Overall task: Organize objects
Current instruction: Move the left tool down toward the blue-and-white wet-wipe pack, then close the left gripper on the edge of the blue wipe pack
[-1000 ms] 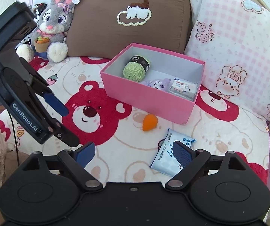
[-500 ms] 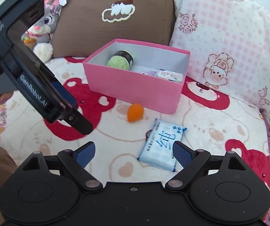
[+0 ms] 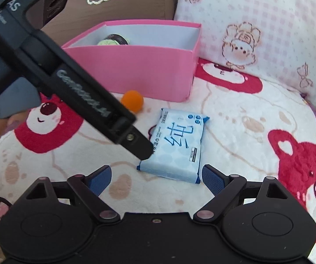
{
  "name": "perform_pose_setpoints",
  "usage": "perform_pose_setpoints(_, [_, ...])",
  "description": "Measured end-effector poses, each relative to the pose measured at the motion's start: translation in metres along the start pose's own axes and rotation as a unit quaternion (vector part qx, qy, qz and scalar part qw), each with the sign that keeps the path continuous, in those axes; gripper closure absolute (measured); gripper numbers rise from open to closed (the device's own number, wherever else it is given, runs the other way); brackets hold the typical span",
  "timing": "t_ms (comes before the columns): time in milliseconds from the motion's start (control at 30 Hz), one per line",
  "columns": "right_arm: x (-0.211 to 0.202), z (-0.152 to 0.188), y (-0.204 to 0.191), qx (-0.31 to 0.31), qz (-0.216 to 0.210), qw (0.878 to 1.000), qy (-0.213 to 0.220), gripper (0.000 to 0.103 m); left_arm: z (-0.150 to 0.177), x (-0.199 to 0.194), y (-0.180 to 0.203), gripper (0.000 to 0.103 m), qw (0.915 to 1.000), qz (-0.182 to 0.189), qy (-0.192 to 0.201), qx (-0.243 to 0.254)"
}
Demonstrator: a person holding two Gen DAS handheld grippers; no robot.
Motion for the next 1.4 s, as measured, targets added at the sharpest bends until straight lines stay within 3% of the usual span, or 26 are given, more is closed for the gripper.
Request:
perform_pose_setpoints(167, [0.011,0.004,0.009,0.015,0.005,1.000,-0.002,0.011,-0.004,0.029,0.002,0.032,0.9999,0.006,-0.010,-0.009])
perform_pose_setpoints(233, [0.014,0.006,0.013,0.022,0.005,1.000,-0.007,0.011,-0.003,0.035,0.003,0.039,0.9998,0.011,-0.011,-0.015])
perform_pose_setpoints(333, [0.016,0.009,0.016,0.026,0.005,1.000,-0.009,0.011,0.000,0.039,0.006,0.039,0.9983,0.041,-0.017,-0.037])
perform_pose_setpoints(533, [0.013,0.019,0.027,0.045,0.002,0.999,-0.018,0.011,-0.001,0.046,0.010,0.039,0.9955,0.065,-0.021,-0.066])
perform_pose_setpoints(700, [0.012,0.022,0.034,0.068,0.004,0.998,-0.018,0.011,-0.009,0.048,0.023,0.043,0.9925,0.096,-0.038,-0.066])
perform_pose_setpoints(933, [0.018,0.021,0.039,0.108,-0.020,0.994,-0.022,0.012,-0.039,0.022,0.026,0.043,0.9993,0.030,0.017,0.017])
perform_pose_setpoints(1067, [0.030,0.016,0.038,0.129,-0.062,0.989,-0.028,0.012,-0.059,0.031,0.024,0.043,0.9969,-0.030,0.041,0.060])
perform_pose_setpoints(1200, [0.040,0.010,0.039,0.145,-0.054,0.988,-0.026,0.014,-0.071,0.047,0.027,0.043,0.9925,-0.065,0.046,0.092])
perform_pose_setpoints(1300, [0.044,0.008,0.044,0.156,-0.041,0.987,-0.030,0.024,-0.073,0.060,0.026,0.043,0.9917,-0.071,0.035,0.101])
perform_pose_setpoints(1400, [0.043,0.011,0.050,0.136,-0.015,0.990,-0.040,0.052,-0.072,0.067,0.023,0.038,0.9944,-0.053,0.033,0.086])
Point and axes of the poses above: each gripper's, at about its wrist camera, not at the fingertips, and x roughly the way its jaws point, y to its right, z to its underside, the point moved 3 cm from there along x, roughly the way its jaws point, and after that the axes turned 4 degrees about -x, right-handed, at the moved point
